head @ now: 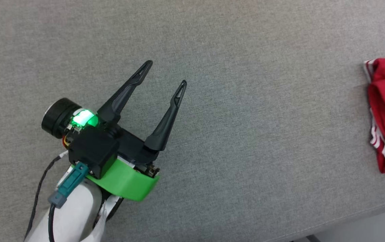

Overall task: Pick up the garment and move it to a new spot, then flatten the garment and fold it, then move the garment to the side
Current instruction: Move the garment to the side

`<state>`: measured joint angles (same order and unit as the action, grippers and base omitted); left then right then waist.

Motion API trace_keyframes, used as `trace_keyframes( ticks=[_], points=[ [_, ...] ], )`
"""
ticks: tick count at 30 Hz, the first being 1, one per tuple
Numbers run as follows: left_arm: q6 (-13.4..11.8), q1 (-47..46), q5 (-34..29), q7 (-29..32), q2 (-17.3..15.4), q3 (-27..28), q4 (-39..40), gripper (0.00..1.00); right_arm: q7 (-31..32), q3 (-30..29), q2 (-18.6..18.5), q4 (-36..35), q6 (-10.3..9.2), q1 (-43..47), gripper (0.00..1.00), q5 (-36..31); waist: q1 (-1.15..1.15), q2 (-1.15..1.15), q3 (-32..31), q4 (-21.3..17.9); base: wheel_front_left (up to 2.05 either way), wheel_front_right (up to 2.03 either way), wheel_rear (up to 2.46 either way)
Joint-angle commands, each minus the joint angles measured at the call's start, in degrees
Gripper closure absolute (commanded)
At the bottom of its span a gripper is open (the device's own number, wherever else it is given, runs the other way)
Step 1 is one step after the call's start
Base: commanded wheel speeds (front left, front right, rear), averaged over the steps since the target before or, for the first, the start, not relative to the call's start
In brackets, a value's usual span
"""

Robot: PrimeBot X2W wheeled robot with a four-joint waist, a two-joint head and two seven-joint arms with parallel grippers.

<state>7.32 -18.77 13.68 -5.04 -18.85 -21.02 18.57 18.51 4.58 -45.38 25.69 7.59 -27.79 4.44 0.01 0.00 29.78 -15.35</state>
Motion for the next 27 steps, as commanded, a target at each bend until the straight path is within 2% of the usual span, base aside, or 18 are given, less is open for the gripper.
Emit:
trace_keyframes(
  ticks=[1,6,18,19,20,21,27],
  points=[
    [0.11,-1.84,-0.95,0.73,-1.22,-0.51,1.09,0.00,-1.78,-1.35,-0.18,2.11,-0.10,-1.81,1.00,-1.18,-0.01,0.00,5.63,-0.99,0.00,0.00,0.00],
    [0.06,-3.94,-0.76,2.41,-2.82,-0.42,4.13,0.00,-7.04,-4.75,0.74,9.70,-0.10,-5.86,1.00,-3.95,-0.01,0.00,7.84,-0.13,0.00,0.00,0.00],
    [-1.08,-4.04,0.13,1.62,-2.74,0.51,4.84,0.00,-14.48,-5.33,3.49,22.37,-0.10,-12.91,1.00,-7.50,-0.01,0.00,9.38,1.62,0.00,0.00,0.00],
    [-1.11,-4.02,0.29,1.39,-2.63,0.49,4.63,0.00,-14.94,-5.41,3.54,23.10,-0.10,-13.25,0.72,-7.73,-0.01,0.00,9.17,1.76,0.00,0.00,0.00],
    [-1.14,-3.98,0.45,1.07,-2.52,0.45,4.27,0.00,-15.49,-5.50,3.56,23.97,-0.10,-13.64,0.14,-8.07,-0.01,0.00,8.76,1.96,0.00,0.00,0.00],
    [-1.19,-3.90,0.55,0.75,-2.43,0.43,3.87,0.00,-15.99,-5.59,3.53,24.76,-0.10,-13.98,0.00,-8.46,-0.01,0.00,8.34,2.14,0.00,0.00,0.00],
    [-1.62,-2.85,1.57,-1.67,-1.60,0.48,1.10,0.00,-18.31,-6.15,2.98,27.94,-0.10,-15.15,0.00,-9.49,-0.01,0.00,4.67,3.11,0.00,0.00,0.00]
  ],
)
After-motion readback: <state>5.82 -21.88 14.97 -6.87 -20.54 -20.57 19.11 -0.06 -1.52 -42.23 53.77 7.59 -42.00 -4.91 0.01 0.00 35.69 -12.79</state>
